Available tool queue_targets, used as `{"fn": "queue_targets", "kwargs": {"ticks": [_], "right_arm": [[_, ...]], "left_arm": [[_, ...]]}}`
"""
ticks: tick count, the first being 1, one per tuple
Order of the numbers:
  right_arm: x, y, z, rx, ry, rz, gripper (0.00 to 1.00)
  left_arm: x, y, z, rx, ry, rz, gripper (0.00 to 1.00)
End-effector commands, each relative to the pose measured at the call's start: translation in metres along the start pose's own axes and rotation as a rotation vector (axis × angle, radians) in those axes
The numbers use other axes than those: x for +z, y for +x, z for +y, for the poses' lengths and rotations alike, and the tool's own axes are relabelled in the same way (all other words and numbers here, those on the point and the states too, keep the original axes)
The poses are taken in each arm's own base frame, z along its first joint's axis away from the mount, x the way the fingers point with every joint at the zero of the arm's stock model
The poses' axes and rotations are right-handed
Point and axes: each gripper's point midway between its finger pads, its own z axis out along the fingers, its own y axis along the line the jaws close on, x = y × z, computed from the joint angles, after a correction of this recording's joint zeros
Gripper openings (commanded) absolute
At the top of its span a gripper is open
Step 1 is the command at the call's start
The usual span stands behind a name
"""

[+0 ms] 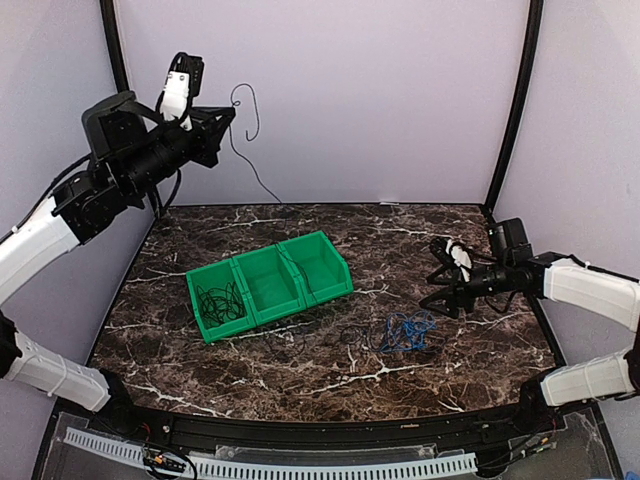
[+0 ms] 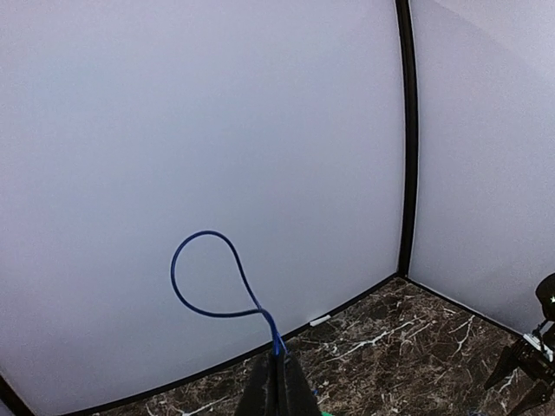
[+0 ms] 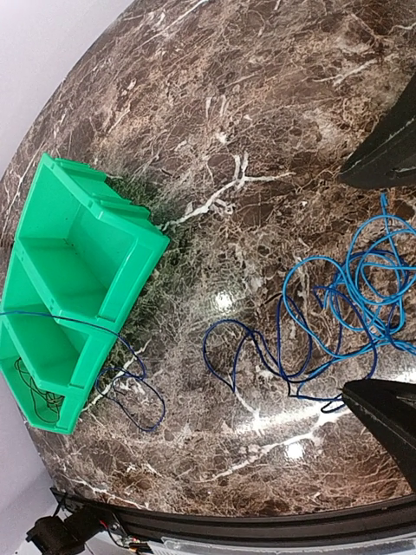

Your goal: Untangle the cables

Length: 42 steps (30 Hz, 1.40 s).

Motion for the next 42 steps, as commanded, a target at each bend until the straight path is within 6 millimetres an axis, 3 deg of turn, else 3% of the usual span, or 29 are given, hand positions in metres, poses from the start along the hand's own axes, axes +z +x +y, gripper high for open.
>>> {"fn": "queue_targets", "kwargs": {"ticks": [1,5,7,15,19,25,34,40,42], "right_arm": [[0.002,-0.002,-0.006,-0.024,0.016,-0.012,0.77],[0.003,-0.001,-0.005,-0.022,0.012,-0.01,0.77],[0.004,0.001,-0.005,-0.021,0.009,-0.006,0.77],[0.004,0.003,-0.006,-0.022,0.016,0.002,0.77],[0.003,0.004,-0.007,-0.03,0.028,0.006,0.77],[0.005,0.007,-0.008,-0.026,0.025,0.013,0.77],[0.008,0.009,-0.009,-0.019,0.016,0.027,0.77],[0.01,0.012,-0.008,-0.018,-0.005,0.043,0.76],[0.011,0.012,-0.007,-0.017,-0.011,0.052,0.76]], "left_arm": [[-0.032,-0.014,0.034,0.1,-0.149,0.009,0.0],[-0.038,0.005,0.059,0.231,-0.297,0.076,0.0],[-0.033,0.018,0.059,0.269,-0.303,0.1,0.0],[0.019,0.082,0.017,0.195,-0.125,0.151,0.0],[0.033,0.13,0.004,0.115,-0.083,0.23,0.0],[0.026,0.212,-0.004,0.041,-0.071,0.417,0.0],[0.0,0.293,-0.019,-0.109,-0.043,0.691,0.0],[-0.004,0.356,-0.027,-0.158,-0.049,0.9,0.0],[-0.003,0.366,-0.033,-0.197,-0.046,0.939,0.0]]}}
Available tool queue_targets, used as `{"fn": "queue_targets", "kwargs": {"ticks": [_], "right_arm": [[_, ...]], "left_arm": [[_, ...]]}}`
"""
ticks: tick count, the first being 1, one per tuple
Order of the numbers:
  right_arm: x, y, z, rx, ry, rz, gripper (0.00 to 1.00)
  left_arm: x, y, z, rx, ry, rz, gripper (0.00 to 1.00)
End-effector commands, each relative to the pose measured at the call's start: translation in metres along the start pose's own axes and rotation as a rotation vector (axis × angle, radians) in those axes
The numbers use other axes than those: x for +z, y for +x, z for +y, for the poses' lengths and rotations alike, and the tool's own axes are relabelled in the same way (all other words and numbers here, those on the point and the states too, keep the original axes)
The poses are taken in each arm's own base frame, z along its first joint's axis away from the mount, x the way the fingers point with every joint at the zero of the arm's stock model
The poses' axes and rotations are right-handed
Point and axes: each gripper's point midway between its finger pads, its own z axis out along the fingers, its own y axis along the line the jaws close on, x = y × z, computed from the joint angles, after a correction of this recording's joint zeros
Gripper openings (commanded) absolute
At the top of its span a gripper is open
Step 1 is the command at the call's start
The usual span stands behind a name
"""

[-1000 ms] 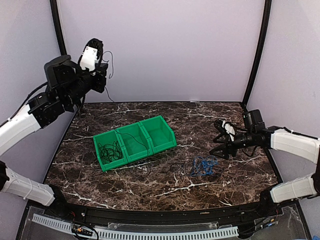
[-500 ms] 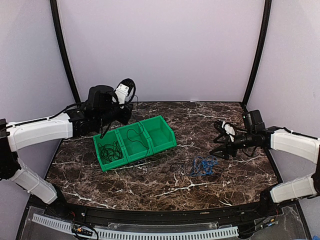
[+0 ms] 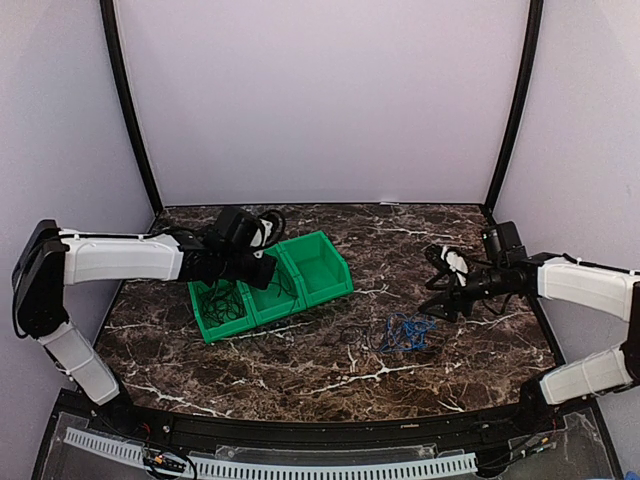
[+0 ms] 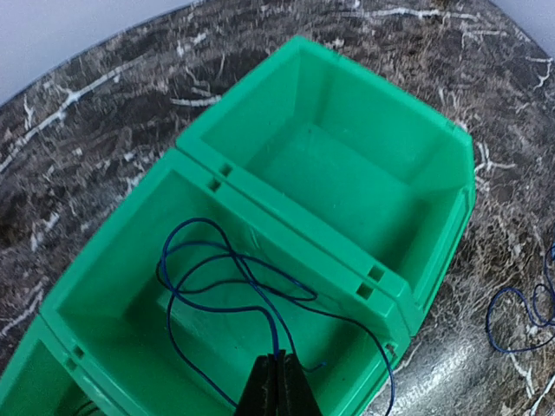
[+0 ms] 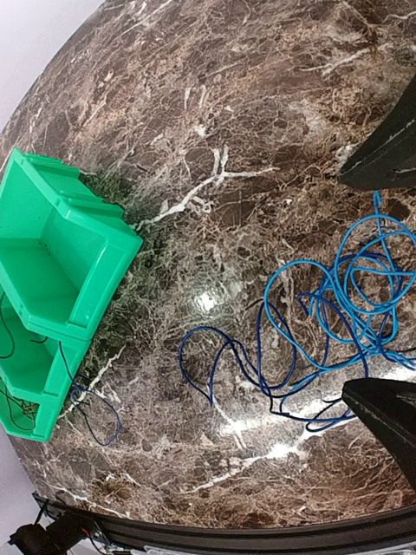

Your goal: Untangle the cables

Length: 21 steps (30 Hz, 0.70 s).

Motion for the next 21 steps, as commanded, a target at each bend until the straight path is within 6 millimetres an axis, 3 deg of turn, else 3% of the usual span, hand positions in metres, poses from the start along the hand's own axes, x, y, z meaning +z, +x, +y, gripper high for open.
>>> {"fn": "queue_targets", "kwargs": {"ticks": [1,4,8,13,17,18,21], "right_arm": [[0.0,-0.005,-0.002,-0.022,-0.007,0.002,0.76],[-0.001,-0.007,0.001,-0.034,-0.008,-0.004,0.76],[-0.005,-0.011,0.003,-0.05,-0.001,-0.016,0.76],[-0.008,-0.014,0.006,-0.066,0.0,-0.026,0.76],[-0.008,-0.014,0.008,-0.074,-0.007,-0.021,0.76],[-0.008,-0.015,0.008,-0.077,-0.009,-0.02,0.76],[-0.008,-0.017,0.011,-0.09,-0.011,-0.02,0.76]], "left_arm": [[0.014,0.023,-0.008,-0.084,0.039,0.132,0.0],[0.023,0.031,-0.014,-0.114,0.056,0.179,0.0],[0.018,0.028,-0.018,-0.138,0.079,0.176,0.01],[-0.007,0.012,-0.012,-0.158,0.078,0.104,0.23],[-0.039,-0.003,-0.004,-0.181,0.06,0.05,0.41],[-0.043,-0.002,-0.006,-0.181,0.063,0.05,0.49],[-0.063,0.001,-0.025,-0.14,0.108,0.028,0.52]]}}
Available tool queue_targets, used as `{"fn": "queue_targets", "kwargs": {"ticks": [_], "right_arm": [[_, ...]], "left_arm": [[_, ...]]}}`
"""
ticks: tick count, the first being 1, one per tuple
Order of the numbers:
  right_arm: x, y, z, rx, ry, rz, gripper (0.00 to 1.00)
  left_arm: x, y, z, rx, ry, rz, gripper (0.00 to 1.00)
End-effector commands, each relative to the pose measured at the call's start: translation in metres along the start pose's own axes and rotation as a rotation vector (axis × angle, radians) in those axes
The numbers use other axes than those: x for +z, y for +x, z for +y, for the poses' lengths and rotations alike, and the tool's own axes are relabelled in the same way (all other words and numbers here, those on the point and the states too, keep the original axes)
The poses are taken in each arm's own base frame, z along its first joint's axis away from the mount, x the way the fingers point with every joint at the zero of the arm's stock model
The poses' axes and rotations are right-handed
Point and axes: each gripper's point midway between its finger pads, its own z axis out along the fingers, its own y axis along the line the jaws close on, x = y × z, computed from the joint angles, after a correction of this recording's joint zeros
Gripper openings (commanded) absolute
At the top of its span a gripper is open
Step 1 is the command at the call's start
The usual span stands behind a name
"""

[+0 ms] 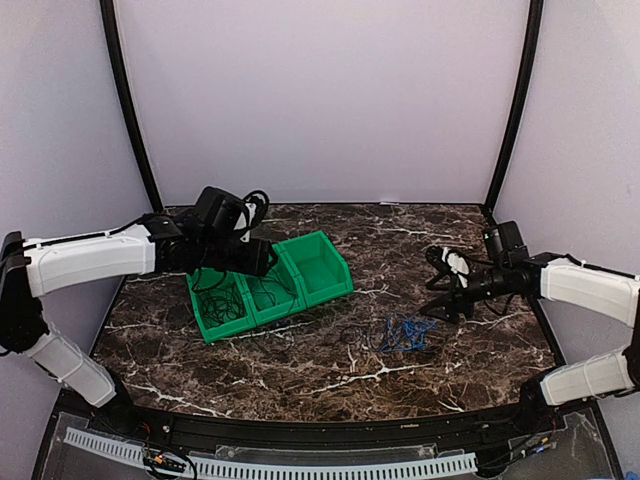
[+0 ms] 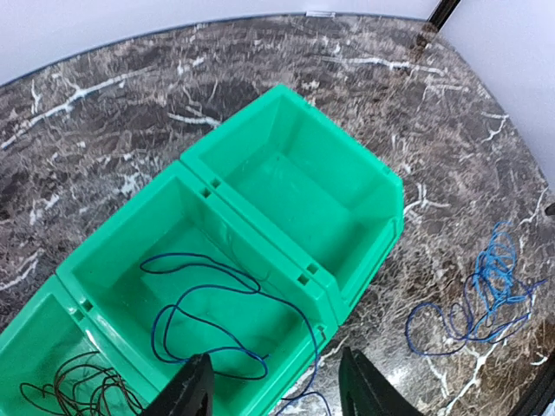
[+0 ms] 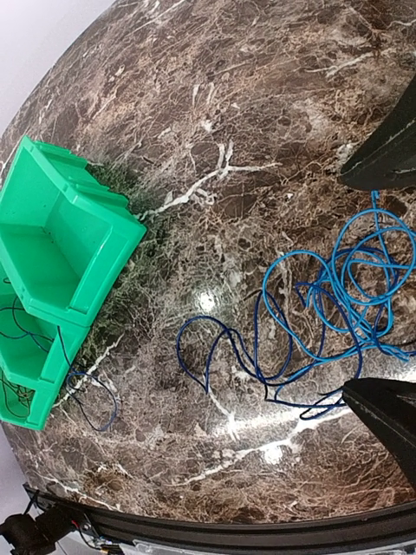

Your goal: Untangle the cables

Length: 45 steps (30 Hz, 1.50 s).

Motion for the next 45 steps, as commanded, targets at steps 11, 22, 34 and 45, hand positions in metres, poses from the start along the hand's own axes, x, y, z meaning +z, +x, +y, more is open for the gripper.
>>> {"fn": "queue_targets", "kwargs": {"ticks": [11,22,34,45], "right_arm": [[-0.002,-0.018,0.008,-0.083,0.001,-0.018,0.76],[-0.002,-0.017,0.008,-0.088,0.004,-0.012,0.76],[0.0,-0.013,0.007,-0.083,0.009,0.002,0.76],[0.002,-0.011,0.006,-0.077,0.006,0.015,0.76]], "left_arm": [[-0.022,0.11,-0.077,0.152,0.095,0.204,0.69],[-0.008,0.17,-0.039,0.492,-0.103,0.467,0.62],[0.012,0.185,-0.033,0.742,-0.106,0.569,0.62],[0.023,0.174,-0.032,0.903,-0.126,0.561,0.0]]}}
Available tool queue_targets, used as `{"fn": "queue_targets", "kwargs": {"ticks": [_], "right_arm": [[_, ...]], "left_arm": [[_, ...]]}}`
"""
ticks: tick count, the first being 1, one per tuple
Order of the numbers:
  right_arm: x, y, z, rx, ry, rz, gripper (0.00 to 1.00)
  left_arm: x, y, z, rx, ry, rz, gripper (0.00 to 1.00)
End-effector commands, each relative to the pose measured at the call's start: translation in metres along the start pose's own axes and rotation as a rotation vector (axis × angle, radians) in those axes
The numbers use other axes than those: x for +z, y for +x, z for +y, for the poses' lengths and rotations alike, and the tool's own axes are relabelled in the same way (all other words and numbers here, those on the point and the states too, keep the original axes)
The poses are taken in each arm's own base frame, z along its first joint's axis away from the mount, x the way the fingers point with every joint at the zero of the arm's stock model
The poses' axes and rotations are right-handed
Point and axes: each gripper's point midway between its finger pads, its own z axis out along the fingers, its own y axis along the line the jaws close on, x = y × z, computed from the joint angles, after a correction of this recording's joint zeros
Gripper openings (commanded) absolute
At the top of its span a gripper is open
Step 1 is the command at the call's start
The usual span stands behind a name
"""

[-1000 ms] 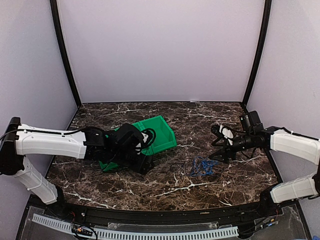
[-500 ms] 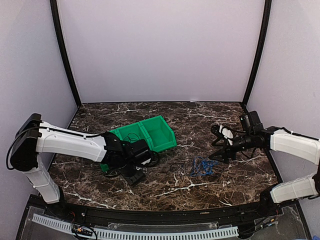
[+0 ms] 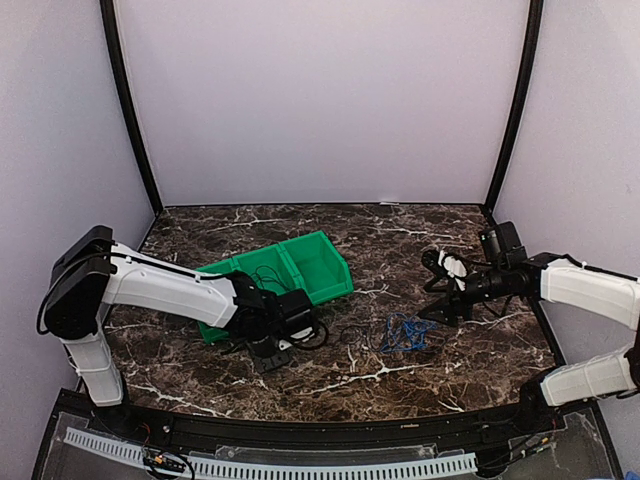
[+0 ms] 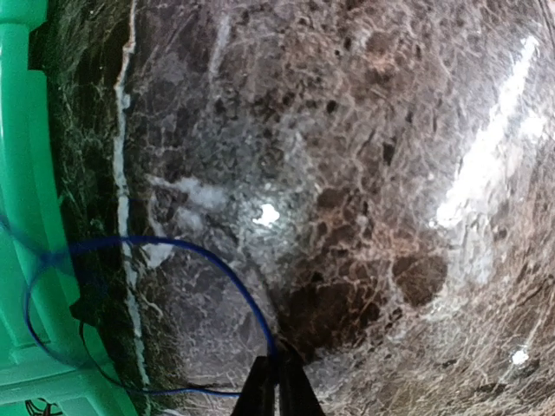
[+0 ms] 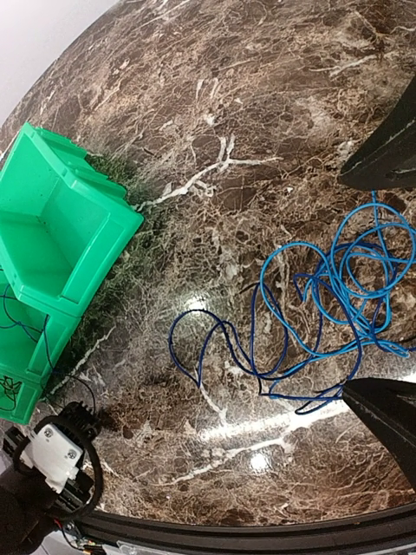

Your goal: Untangle the cables

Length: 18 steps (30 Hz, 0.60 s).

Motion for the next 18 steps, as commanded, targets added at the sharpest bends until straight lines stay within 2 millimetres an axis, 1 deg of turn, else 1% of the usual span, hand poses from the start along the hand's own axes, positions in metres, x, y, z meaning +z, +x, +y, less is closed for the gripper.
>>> {"fn": "queue_targets", "kwargs": {"ticks": [1,2,3,4,5,6,7,9,10,11,12,13,14,15,16,17,18], "right_arm": [[-0.001,-0.01,-0.002,-0.032,0.007,-0.014,0.76],[-0.001,-0.011,-0.003,-0.033,0.009,-0.014,0.76],[-0.001,-0.01,-0.003,-0.033,0.01,-0.013,0.76],[-0.001,-0.01,-0.003,-0.034,0.011,-0.013,0.76],[-0.002,-0.01,-0.003,-0.034,0.012,-0.013,0.76],[-0.002,-0.01,-0.003,-0.034,0.013,-0.012,0.76],[-0.002,-0.01,-0.003,-0.034,0.014,-0.013,0.76],[-0.001,-0.01,-0.004,-0.034,0.015,-0.01,0.76],[-0.001,-0.01,-0.004,-0.035,0.017,-0.01,0.76],[-0.001,-0.01,-0.004,-0.034,0.018,-0.009,0.76],[-0.001,-0.01,-0.005,-0.035,0.019,-0.008,0.76],[-0.001,-0.009,-0.004,-0.034,0.019,-0.008,0.76],[-0.001,-0.009,-0.005,-0.034,0.02,-0.007,0.76],[-0.001,-0.009,-0.005,-0.035,0.022,-0.007,0.76],[-0.001,-0.009,-0.005,-0.034,0.022,-0.005,0.76],[-0.001,-0.009,-0.005,-0.036,0.025,-0.005,0.76],[-0.002,-0.009,-0.005,-0.035,0.028,-0.004,0.76]], "left_arm": [[-0.027,-0.023,0.014,0.06,-0.046,-0.078,0.0],[-0.034,-0.029,0.016,0.055,-0.045,-0.106,0.0],[-0.049,-0.04,0.02,0.042,-0.047,-0.167,0.0],[-0.058,-0.047,0.023,0.033,-0.047,-0.203,0.0],[-0.075,-0.058,0.029,0.014,-0.05,-0.269,0.0],[-0.083,-0.063,0.036,-0.006,-0.057,-0.301,0.0],[-0.098,-0.071,0.043,-0.034,-0.062,-0.345,0.0],[-0.116,-0.08,0.062,-0.092,-0.083,-0.405,0.0],[-0.125,-0.085,0.075,-0.125,-0.102,-0.444,0.0],[-0.131,-0.089,0.082,-0.137,-0.114,-0.47,0.0],[-0.139,-0.094,0.097,-0.172,-0.133,-0.509,0.0],[-0.143,-0.097,0.103,-0.184,-0.141,-0.526,0.0],[-0.15,-0.101,0.117,-0.216,-0.152,-0.559,0.0],[-0.15,-0.101,0.127,-0.238,-0.161,-0.569,0.0],[-0.154,-0.106,0.134,-0.256,-0.167,-0.601,0.0],[-0.153,-0.106,0.143,-0.269,-0.168,-0.611,0.0],[-0.151,-0.109,0.147,-0.279,-0.168,-0.629,0.0]]}}
